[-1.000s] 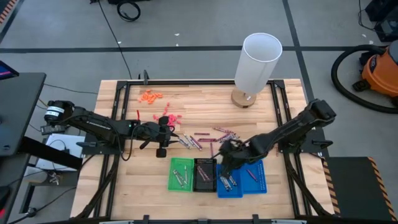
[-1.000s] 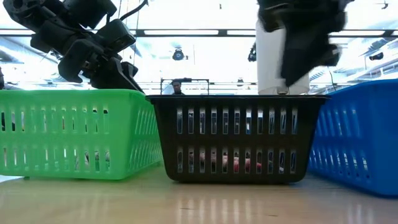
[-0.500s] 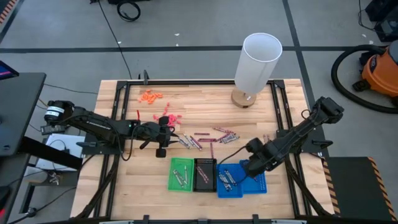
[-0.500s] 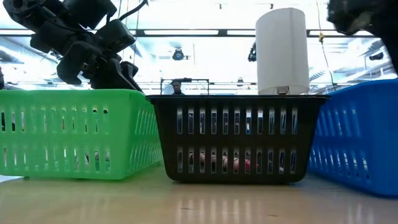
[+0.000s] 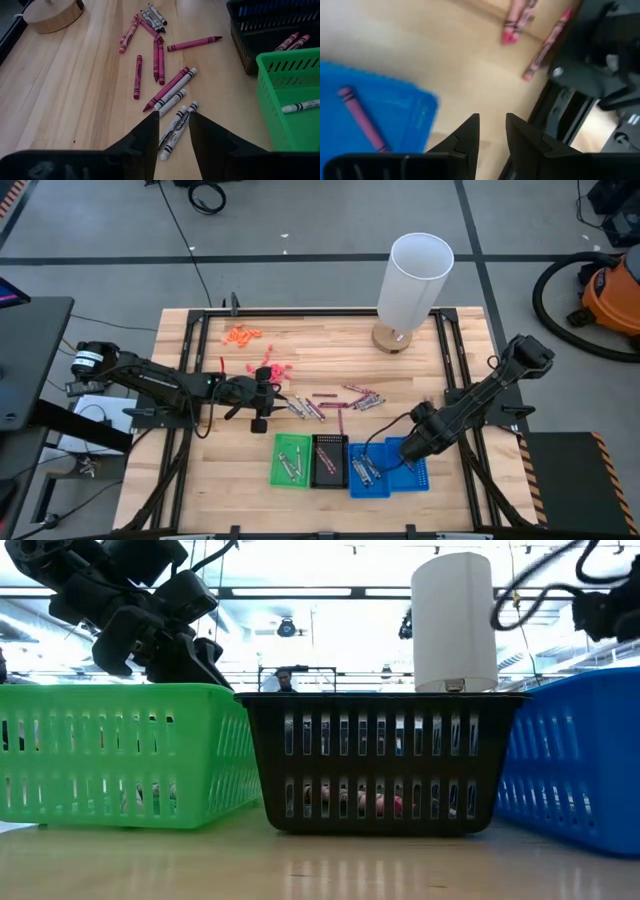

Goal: Sort crayons
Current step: Put the pink crayon into the black bin

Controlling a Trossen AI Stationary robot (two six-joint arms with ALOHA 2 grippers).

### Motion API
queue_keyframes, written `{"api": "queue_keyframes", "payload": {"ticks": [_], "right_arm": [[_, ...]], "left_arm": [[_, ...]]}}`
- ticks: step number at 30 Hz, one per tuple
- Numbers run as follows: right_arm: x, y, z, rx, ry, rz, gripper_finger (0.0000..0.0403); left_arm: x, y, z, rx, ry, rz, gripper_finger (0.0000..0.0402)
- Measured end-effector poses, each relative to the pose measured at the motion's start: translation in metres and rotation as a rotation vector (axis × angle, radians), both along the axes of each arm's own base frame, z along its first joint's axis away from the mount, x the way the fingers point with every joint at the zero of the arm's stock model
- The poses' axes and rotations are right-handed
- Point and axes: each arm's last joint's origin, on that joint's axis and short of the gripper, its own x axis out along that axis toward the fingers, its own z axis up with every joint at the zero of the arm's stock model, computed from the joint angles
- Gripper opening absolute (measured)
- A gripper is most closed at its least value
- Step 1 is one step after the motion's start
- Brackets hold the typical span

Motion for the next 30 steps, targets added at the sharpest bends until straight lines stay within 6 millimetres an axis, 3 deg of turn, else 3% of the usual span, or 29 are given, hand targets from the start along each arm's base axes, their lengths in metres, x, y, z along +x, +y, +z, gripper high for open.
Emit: {"api": "queue_keyframes", "payload": {"ticks": [13, 22, 30], "right_arm": [[-0.025, -0.051, -0.017, -0.067, -0.165, -0.057, 0.0104], [-0.024, -0.084, -0.04, -0.081, -0.169, -0.031, 0.0124], [-0.017, -0.103, -0.043, -0.081, -0.193, -0.045, 0.0148]], "left_arm": [[0.001, 0.0, 0.002, 0.015, -0.018, -0.01, 0.0117], [0.001, 0.0, 0.002, 0.014, -0.018, -0.01, 0.0117], [0.001, 0.0, 0.002, 0.014, -0.018, -0.01, 0.0117]]}}
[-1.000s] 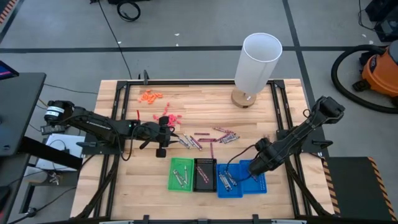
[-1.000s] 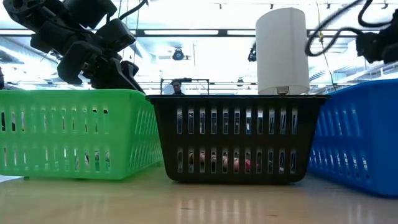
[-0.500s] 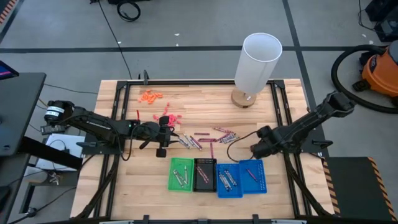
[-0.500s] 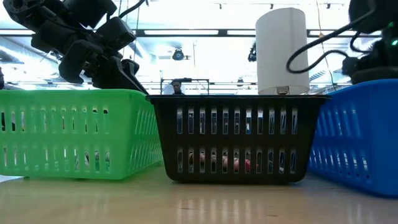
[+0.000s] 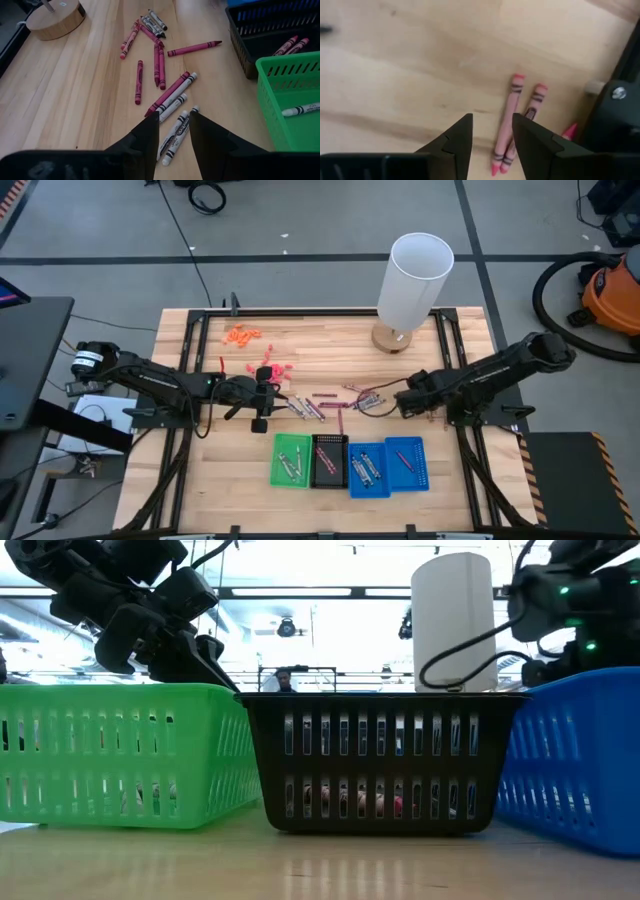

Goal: Sort crayons
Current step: Put the pink crayon into the black bin

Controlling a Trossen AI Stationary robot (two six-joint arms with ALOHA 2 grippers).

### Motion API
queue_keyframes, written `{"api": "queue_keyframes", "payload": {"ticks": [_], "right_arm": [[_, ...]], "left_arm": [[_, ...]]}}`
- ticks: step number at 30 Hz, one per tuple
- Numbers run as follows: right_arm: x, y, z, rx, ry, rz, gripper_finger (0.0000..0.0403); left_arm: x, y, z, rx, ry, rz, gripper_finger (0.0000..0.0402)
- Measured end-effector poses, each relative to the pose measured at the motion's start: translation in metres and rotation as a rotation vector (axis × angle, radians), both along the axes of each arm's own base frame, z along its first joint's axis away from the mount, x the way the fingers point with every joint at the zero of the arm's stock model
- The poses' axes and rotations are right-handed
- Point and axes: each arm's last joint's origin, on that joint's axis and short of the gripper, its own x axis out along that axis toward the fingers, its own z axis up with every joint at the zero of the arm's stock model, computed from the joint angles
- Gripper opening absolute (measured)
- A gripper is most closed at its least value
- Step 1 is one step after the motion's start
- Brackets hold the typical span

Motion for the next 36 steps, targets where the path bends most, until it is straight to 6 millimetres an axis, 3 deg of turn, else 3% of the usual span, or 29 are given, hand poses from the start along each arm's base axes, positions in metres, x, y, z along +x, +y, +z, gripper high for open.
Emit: {"api": "queue_keyframes", "payload": {"ticks": [23, 36], "right_arm": [[0.005, -0.05, -0.011, 0.138, 0.054, -0.065, 0.0147], [0.011, -0.055, -0.024, 0.223, 0.107, -0.036, 0.0146]], "left_arm": [[0.0, 0.0, 0.0, -0.002, 0.004, 0.002, 0.0117], [0.0, 0.0, 0.0, 0.004, 0.006, -0.003, 0.0117]]}}
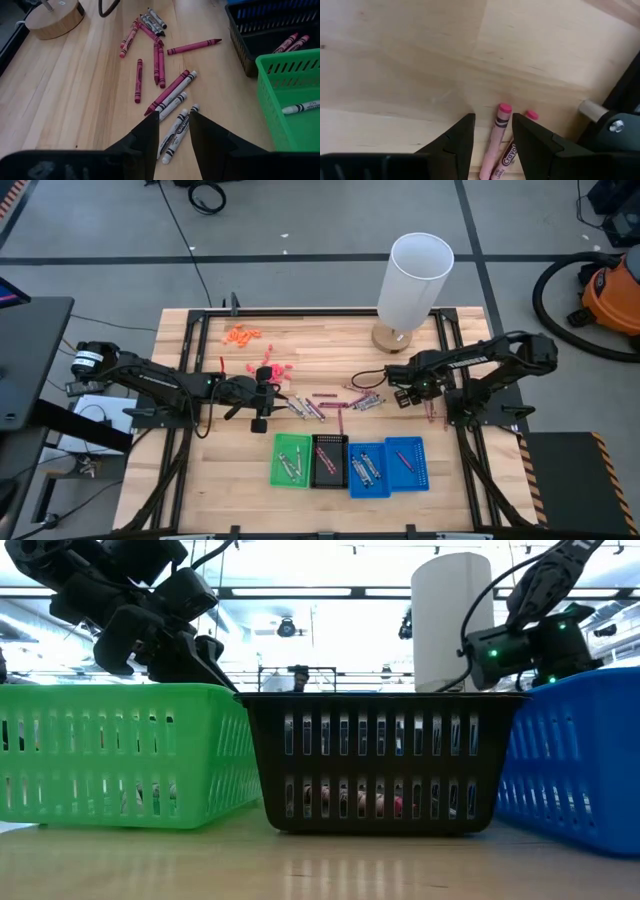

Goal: Sort crayons
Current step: Put the pink crayon into the black bin

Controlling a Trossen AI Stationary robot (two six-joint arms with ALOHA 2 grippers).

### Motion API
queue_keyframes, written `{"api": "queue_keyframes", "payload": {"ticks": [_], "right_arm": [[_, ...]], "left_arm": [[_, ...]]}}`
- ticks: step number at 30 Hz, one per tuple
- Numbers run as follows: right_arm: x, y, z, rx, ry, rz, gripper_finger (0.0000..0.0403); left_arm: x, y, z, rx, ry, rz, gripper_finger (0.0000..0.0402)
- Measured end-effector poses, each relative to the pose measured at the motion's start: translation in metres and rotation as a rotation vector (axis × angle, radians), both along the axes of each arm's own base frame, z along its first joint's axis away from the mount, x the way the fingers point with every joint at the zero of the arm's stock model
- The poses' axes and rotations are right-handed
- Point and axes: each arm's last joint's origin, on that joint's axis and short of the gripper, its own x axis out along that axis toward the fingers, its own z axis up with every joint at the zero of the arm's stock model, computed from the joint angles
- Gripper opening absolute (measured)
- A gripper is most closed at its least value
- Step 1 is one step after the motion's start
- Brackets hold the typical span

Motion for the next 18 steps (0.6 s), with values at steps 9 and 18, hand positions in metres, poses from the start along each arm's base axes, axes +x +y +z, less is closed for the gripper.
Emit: {"api": "queue_keyframes", "payload": {"ticks": [9, 18], "right_arm": [[0.01, -0.001, 0.003, 0.017, -0.085, 0.045, 0.0121], [0.022, 0.001, 0.003, 0.02, -0.201, 0.099, 0.0073]], "left_arm": [[0.0, 0.0, 0.0, 0.001, 0.0, 0.0, 0.0117], [0.0, 0.0, 0.0, 0.001, 0.0, -0.001, 0.0117]]}}
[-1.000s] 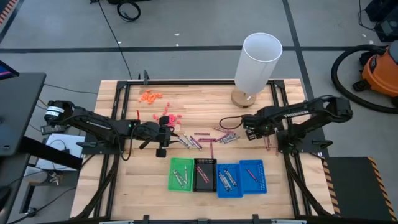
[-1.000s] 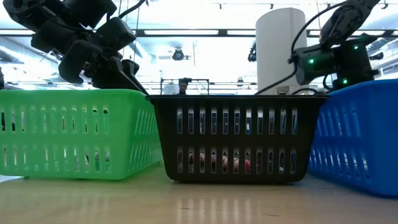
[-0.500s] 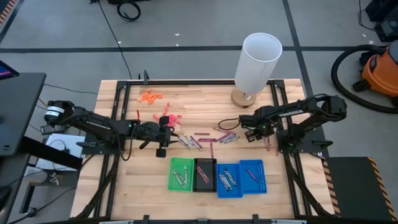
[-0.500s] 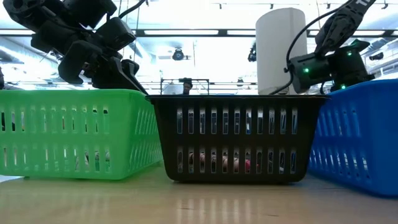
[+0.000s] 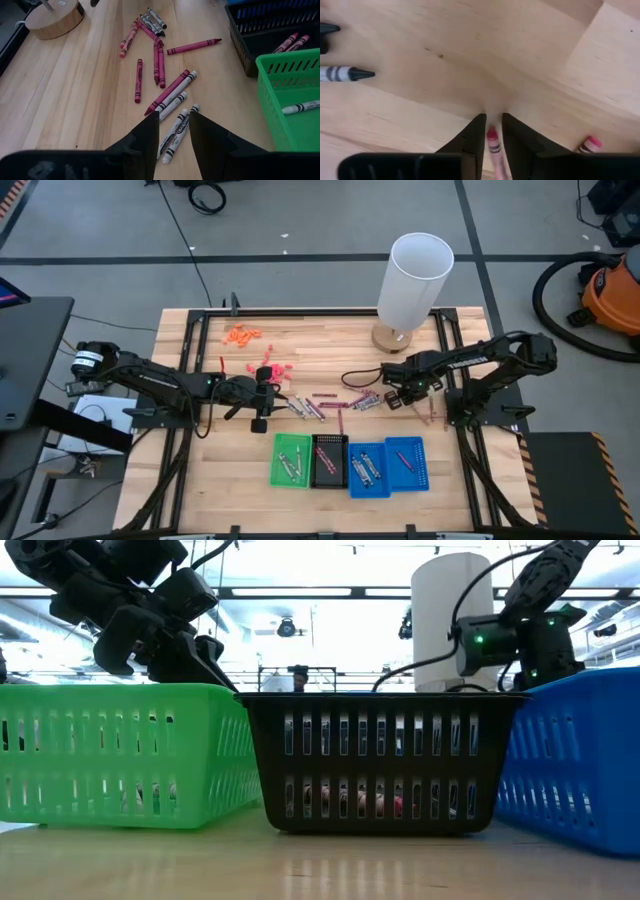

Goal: Sort crayons
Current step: Put the pink crayon into the black bin

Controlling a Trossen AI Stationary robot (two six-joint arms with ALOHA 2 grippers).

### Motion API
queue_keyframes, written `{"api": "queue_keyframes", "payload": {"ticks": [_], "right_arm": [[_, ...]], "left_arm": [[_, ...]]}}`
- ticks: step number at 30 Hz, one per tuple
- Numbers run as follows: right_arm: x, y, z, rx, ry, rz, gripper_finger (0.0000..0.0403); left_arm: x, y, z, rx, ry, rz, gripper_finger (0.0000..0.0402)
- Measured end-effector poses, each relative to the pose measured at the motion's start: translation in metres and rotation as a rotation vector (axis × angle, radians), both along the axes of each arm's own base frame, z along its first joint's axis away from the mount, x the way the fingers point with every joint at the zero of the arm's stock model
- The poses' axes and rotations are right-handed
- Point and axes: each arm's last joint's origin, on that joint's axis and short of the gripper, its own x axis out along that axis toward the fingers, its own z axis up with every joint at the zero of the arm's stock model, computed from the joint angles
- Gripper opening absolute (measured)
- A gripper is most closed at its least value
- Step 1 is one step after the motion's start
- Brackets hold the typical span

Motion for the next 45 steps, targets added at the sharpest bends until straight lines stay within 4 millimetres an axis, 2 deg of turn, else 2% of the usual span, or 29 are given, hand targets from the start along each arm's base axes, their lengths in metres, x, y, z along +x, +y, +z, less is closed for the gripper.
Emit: {"api": "queue_keyframes", "payload": {"ticks": [5, 10, 17, 24, 29, 36, 45], "right_arm": [[0.001, 0.003, 0.0, -0.011, -0.002, 0.01, 0.0039], [0.004, 0.006, 0.004, -0.038, -0.012, 0.032, 0.0038], [0.019, 0.025, 0.021, -0.035, -0.07, 0.129, 0.0091], [0.013, 0.041, 0.02, -0.011, 0.003, 0.1, 0.0168], [0.01, 0.046, 0.019, -0.004, 0.026, 0.093, 0.0194], [0.001, 0.047, 0.006, -0.018, 0.054, 0.084, 0.0176], [-0.001, 0.047, -0.003, -0.011, 0.021, 0.075, 0.0116]], "left_arm": [[0.0, 0.0, -0.001, 0.001, 0.009, 0.0, 0.0117], [-0.001, 0.0, -0.001, 0.001, 0.01, 0.0, 0.0117], [-0.001, 0.0, -0.001, 0.001, 0.017, 0.0, 0.0117], [-0.001, 0.0, -0.001, 0.001, 0.018, 0.0, 0.0117], [-0.001, 0.0, -0.001, -0.003, 0.018, 0.002, 0.0117], [-0.001, 0.0, -0.002, -0.003, 0.02, 0.003, 0.0117], [-0.001, 0.0, -0.002, -0.003, 0.02, 0.003, 0.0117]]}}
